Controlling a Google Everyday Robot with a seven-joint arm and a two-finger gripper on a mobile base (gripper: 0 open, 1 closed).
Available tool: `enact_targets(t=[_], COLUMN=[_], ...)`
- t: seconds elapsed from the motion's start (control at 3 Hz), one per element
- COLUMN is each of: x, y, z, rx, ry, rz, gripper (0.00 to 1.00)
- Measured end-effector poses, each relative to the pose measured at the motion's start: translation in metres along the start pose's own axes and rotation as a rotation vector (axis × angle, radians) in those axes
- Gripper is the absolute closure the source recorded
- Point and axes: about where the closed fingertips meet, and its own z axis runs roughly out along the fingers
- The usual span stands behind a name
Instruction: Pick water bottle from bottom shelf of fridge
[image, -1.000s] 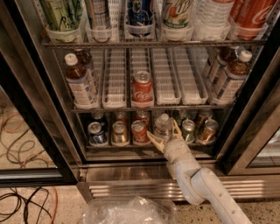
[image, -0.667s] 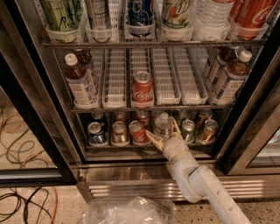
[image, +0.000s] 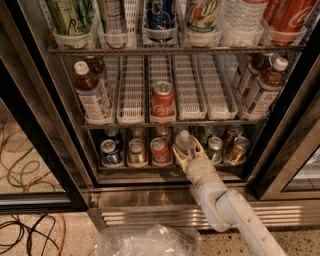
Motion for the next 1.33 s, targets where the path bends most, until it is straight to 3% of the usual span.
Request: enact_targets(t=[0.33,0.67,1.33], x=[0.000,0.000,-0.016], y=[0.000,0.000,0.001], z=[0.000,0.000,-0.011], rx=[0.000,0.000,-0.014], ry=[0.000,0.000,-0.100], rz=[0.000,0.000,-0.047], gripper=[0.89,1.00,1.00])
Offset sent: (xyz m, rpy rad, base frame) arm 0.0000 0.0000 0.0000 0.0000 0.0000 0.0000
